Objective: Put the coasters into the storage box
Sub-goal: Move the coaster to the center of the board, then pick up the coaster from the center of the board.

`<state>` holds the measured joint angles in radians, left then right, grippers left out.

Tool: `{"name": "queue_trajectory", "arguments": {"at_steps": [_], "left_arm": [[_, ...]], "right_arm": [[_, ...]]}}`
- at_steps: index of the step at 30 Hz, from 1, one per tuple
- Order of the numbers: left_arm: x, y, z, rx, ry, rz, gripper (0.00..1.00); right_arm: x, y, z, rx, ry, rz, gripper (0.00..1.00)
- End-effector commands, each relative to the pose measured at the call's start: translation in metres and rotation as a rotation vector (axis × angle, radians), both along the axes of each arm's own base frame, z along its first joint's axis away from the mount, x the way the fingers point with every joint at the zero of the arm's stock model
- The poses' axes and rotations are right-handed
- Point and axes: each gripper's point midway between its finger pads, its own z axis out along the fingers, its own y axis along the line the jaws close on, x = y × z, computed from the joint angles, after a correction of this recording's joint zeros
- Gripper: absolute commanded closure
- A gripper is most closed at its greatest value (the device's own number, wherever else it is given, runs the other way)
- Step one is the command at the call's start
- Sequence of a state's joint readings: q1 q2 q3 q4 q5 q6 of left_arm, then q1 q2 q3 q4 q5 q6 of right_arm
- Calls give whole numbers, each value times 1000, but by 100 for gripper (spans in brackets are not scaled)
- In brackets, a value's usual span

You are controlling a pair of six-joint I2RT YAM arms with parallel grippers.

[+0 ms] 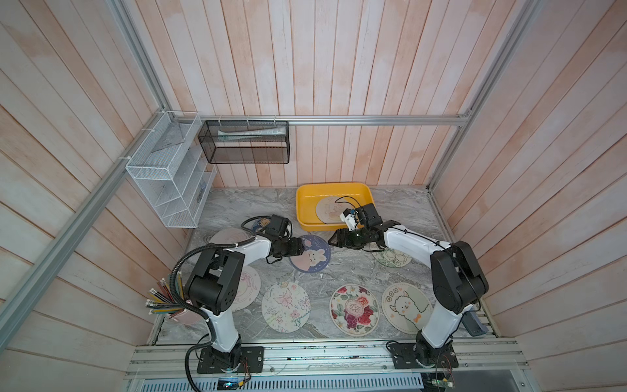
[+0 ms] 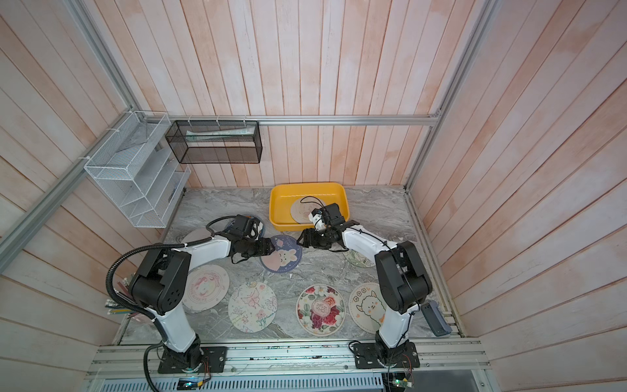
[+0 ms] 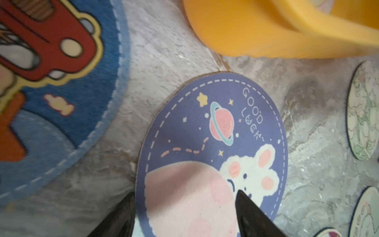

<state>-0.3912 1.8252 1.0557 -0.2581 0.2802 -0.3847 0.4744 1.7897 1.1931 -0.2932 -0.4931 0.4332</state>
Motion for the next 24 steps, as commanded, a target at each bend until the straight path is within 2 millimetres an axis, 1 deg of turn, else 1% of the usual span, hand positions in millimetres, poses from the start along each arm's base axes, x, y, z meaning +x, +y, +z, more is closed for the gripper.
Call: {"name": "queue_trajectory", "arguments": {"at_steps": [1, 4, 6, 9, 18, 24], "left_arm": [[-37, -9, -29, 11, 151, -51, 23], [-35, -6, -28, 24, 138, -25, 23], [-33, -2, -28, 36, 127, -5, 23], [-33, 0, -30, 39, 135, 6, 24], [-40, 0, -39, 28, 163, 17, 27], [-42, -1, -42, 25, 178, 14, 32]], "right_arm": [[-8, -13, -29, -104, 48, -6, 32], [-11, -19, -40, -149, 76, -8, 34], [-12, -20, -47, -167, 96, -7, 38], [-13, -21, -55, -191, 108, -4, 40], [-12, -15, -70, -230, 121, 8, 41], [-8, -12, -76, -242, 126, 5, 46]]}}
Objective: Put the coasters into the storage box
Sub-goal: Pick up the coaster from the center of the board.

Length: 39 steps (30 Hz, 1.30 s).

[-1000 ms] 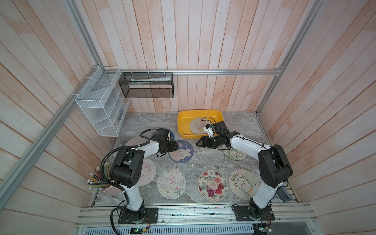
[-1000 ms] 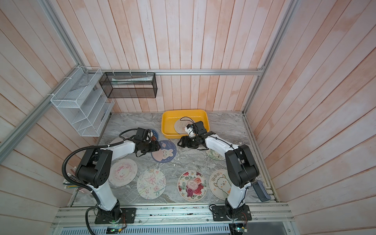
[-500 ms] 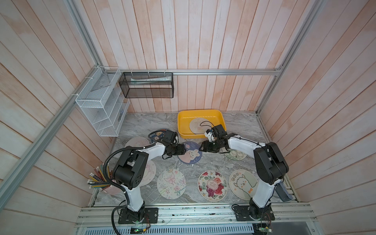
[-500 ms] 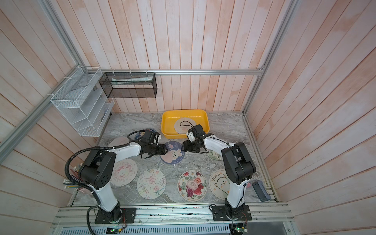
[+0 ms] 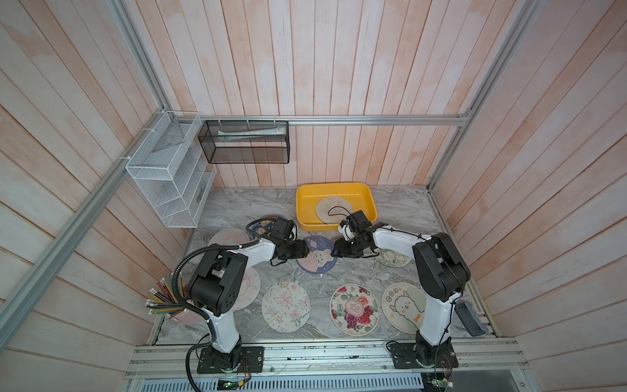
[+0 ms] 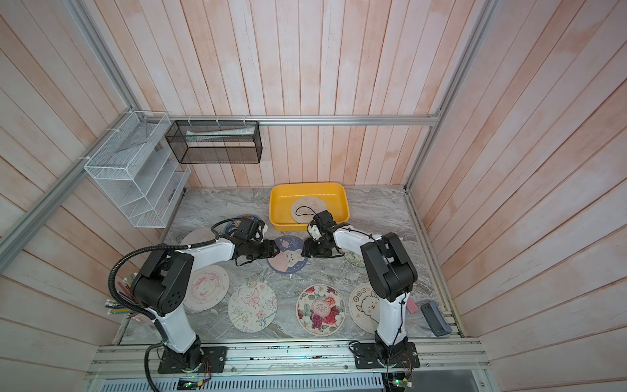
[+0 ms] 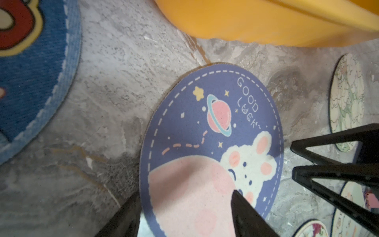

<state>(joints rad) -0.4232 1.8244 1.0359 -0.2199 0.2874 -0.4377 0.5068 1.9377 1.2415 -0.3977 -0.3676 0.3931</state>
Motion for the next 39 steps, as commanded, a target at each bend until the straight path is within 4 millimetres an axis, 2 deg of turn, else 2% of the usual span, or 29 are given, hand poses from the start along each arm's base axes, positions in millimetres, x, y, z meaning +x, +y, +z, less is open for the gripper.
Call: {"name": "queue_trajectory", "arguments": {"at_steps": [1, 16, 31, 39], "left_arm": [[-37, 12, -41, 56, 172, 2, 32], [-39, 8, -43, 40, 186, -6, 41], [-39, 7, -43, 33, 187, -3, 45], [-36, 3, -38, 7, 177, 3, 56]], "right_arm": [[0, -1, -11, -42, 20, 1, 46], [-1, 6, -19, -31, 45, 15, 53], [-1, 12, -19, -2, 52, 18, 61], [-1, 14, -18, 12, 53, 18, 62]]}}
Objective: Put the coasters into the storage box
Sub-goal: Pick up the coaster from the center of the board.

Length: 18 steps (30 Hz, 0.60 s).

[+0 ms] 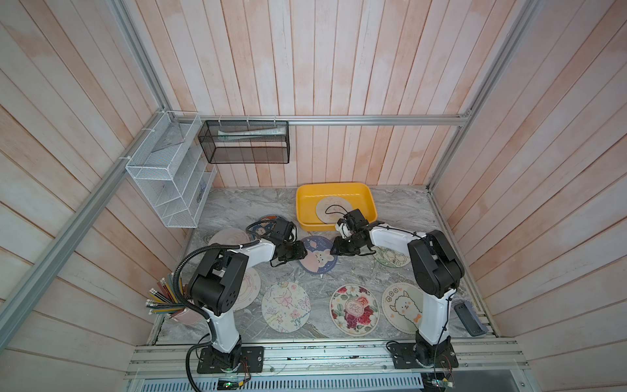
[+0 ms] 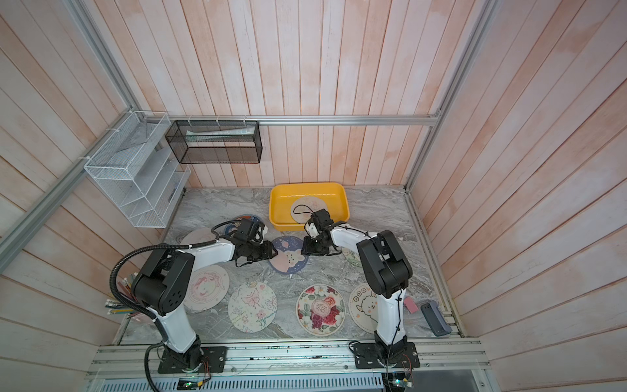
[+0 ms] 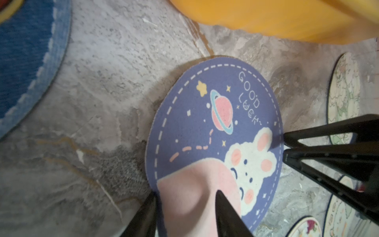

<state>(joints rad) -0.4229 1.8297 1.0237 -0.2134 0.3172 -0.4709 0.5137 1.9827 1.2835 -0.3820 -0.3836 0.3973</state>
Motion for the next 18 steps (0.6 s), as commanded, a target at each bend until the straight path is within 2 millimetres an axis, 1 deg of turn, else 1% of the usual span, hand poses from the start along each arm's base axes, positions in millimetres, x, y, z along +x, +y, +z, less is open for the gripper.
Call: {"name": "queue_trajectory", "arguments": {"at_steps": [1, 10, 15, 18], "left_arm": [[-30, 5, -34, 32, 141, -11, 59], [-26, 0, -26, -5, 129, -5, 82], [-22, -5, -14, -30, 108, -3, 94], [-20, -5, -4, -39, 90, -2, 100]], "right_arm": [[-10, 3, -15, -8, 55, 10, 62], [-10, 3, -11, -3, 45, 8, 62], [-10, 2, -6, 15, 38, 1, 62], [-10, -1, -1, 33, 31, -9, 61]]}}
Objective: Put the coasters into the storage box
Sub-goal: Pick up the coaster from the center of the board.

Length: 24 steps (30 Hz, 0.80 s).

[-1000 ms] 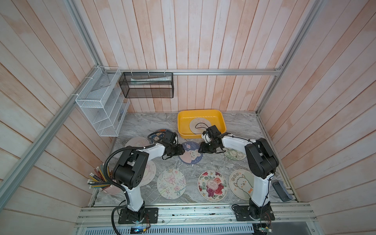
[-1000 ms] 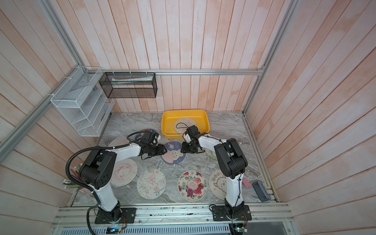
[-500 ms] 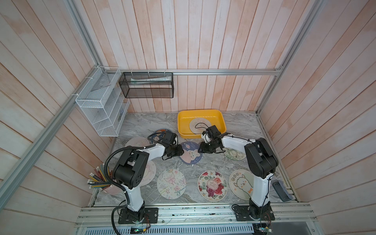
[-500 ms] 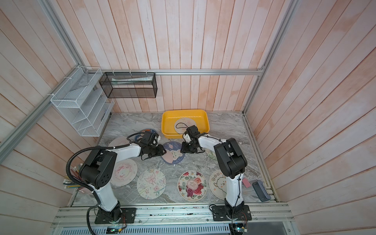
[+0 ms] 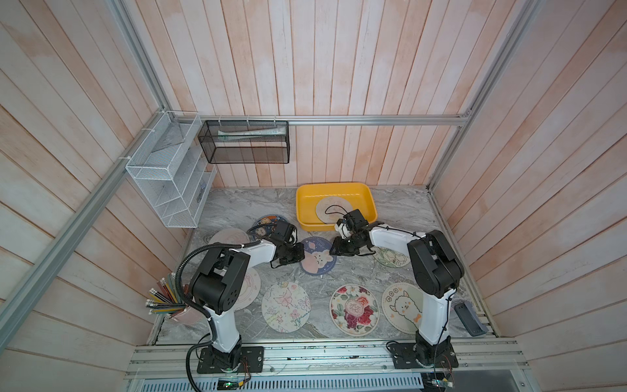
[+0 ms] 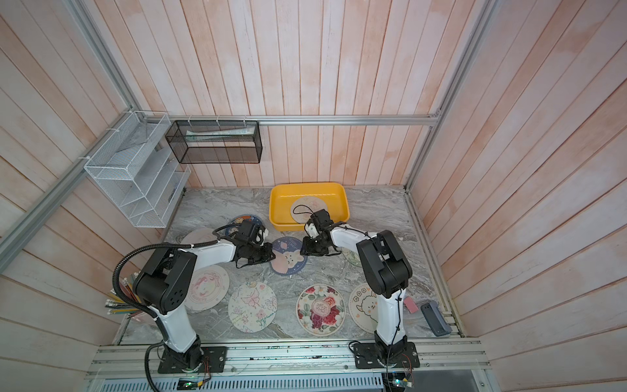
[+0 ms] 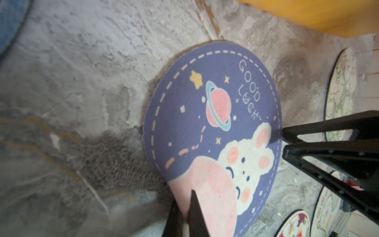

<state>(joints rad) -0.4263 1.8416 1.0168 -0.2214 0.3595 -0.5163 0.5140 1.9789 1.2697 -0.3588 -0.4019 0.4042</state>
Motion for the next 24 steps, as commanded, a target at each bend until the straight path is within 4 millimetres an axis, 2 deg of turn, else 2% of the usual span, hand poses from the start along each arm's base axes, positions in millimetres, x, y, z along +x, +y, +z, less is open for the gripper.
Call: {"name": "queue_trajectory", "arguments": {"at_steps": [1, 6, 12, 19, 24], "left_arm": [[-10, 0, 8, -7, 17, -12, 100], [-5, -3, 41, -26, -44, -17, 100], [11, -11, 100, -56, -157, -27, 100], [38, -30, 167, -108, -284, -57, 100], [64, -46, 200, -137, -355, -86, 100]], "right_arm": [[-10, -5, 0, 21, 30, -14, 61], [-14, -12, 16, 83, 12, -35, 53], [-28, -19, 35, 163, -11, -50, 42], [-45, -30, 47, 211, -28, -70, 34], [-53, -34, 53, 240, -39, -81, 33]]}}
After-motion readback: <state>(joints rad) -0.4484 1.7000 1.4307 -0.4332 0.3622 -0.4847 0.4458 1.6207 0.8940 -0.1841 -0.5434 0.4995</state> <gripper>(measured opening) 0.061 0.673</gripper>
